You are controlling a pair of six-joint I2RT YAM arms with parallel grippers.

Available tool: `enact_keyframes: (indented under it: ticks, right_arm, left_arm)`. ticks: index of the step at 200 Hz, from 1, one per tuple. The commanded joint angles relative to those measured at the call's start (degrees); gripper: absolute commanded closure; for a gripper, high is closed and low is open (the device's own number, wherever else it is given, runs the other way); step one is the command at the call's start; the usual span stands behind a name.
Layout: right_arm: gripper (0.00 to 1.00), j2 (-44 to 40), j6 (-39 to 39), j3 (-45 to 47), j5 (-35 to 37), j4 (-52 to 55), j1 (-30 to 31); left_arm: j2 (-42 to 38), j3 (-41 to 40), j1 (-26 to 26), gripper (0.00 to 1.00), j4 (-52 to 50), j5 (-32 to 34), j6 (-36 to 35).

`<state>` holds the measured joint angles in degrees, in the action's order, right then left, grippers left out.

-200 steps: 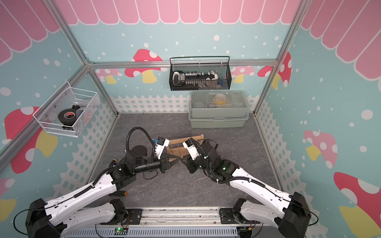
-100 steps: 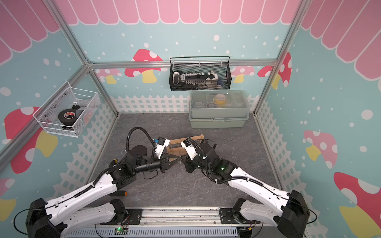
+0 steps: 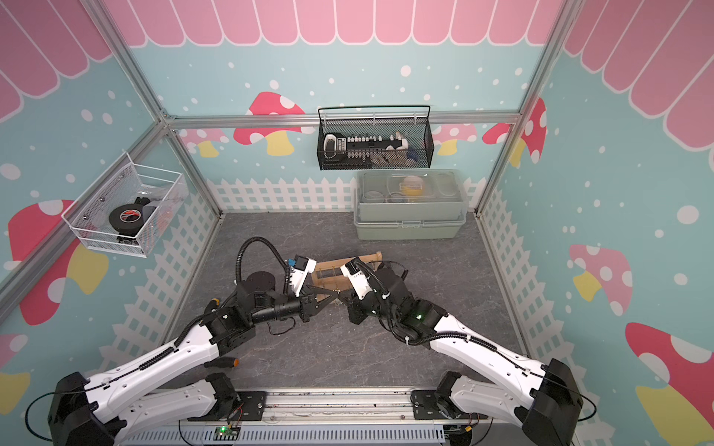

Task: Hang the necklace on the jewelry display stand
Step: Pick up the necklace from the center of the board.

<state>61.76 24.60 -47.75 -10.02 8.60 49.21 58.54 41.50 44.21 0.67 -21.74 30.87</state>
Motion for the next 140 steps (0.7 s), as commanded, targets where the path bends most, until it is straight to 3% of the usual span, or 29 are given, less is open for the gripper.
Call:
enact_keyframes:
  ticks: [1,84,140]
  right_arm:
    - [0.98,-0.85,-0.49,-0.28,0.96,1.46,0.31]
    - [1.00,-3.96,0.19,0.62,8.30,2.02,0.31]
    - [1.00,-3.03,0.58,0.13,5.97,-0.15,0.36]
  left_arm:
    - [-0.73,-0.27,-0.61,0.97,0.56,0.66,0.58]
    - [-0.35,-0.54,-0.73,0.93,0.47,0.01,0.85]
    - [0.42,-0.63,-0.79,0.92,1.03,-0.59,1.38]
